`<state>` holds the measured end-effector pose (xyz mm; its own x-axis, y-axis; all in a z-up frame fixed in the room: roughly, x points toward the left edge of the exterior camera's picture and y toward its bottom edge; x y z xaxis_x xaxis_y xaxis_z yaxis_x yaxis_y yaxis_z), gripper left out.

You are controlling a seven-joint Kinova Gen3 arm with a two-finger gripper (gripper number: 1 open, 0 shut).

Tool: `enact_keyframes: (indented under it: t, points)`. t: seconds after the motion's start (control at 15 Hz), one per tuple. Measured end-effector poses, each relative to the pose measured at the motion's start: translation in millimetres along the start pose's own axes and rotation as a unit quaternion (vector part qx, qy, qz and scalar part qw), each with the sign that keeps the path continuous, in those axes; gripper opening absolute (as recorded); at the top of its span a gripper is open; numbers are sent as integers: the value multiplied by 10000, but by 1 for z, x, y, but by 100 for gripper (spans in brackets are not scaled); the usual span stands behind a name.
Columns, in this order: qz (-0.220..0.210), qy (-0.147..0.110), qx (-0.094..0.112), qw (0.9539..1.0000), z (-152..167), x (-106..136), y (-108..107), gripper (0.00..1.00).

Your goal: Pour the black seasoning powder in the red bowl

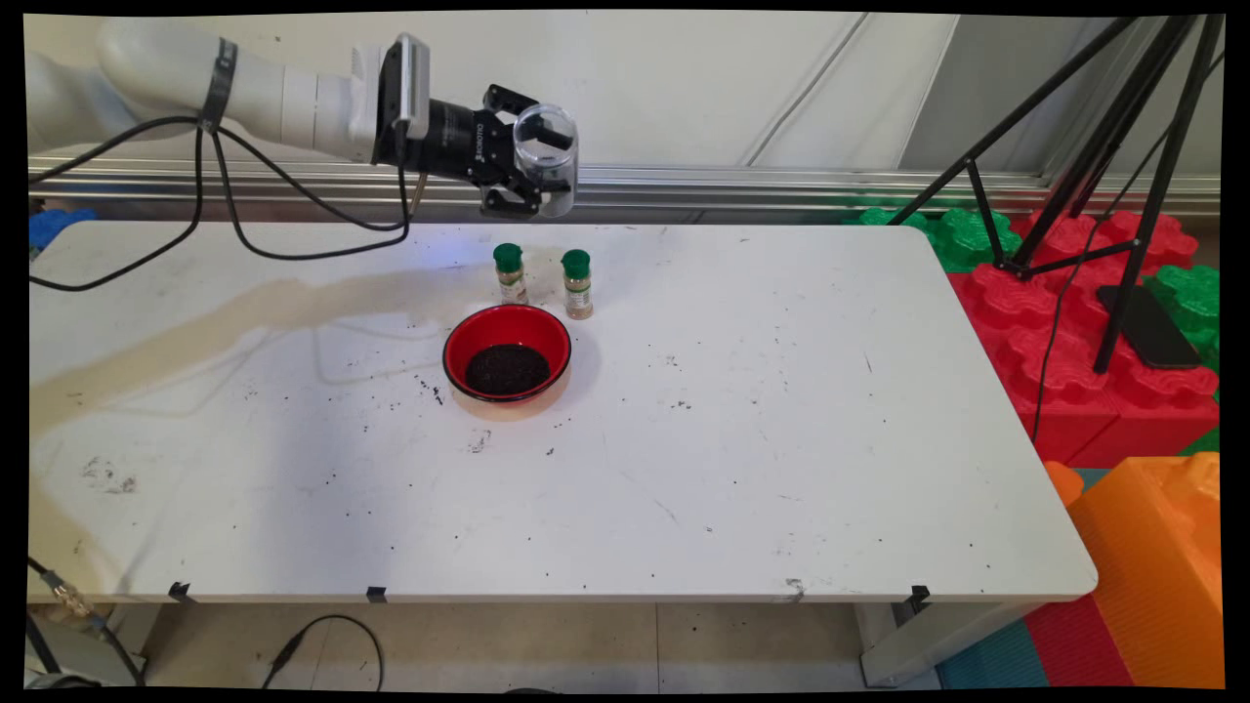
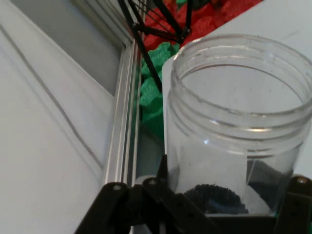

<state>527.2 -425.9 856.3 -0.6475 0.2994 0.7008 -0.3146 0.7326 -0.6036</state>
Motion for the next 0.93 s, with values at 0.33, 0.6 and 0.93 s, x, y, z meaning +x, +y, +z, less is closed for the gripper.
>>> enact_keyframes:
  t: [0.33,0.6,0.93]
  points:
    - [705,-15,7,9975,-4,-6,7,0]
    - [1351,-34,33,9908,-7,-10,11,0]
    - [2046,-59,33,9788,-9,-14,18,0]
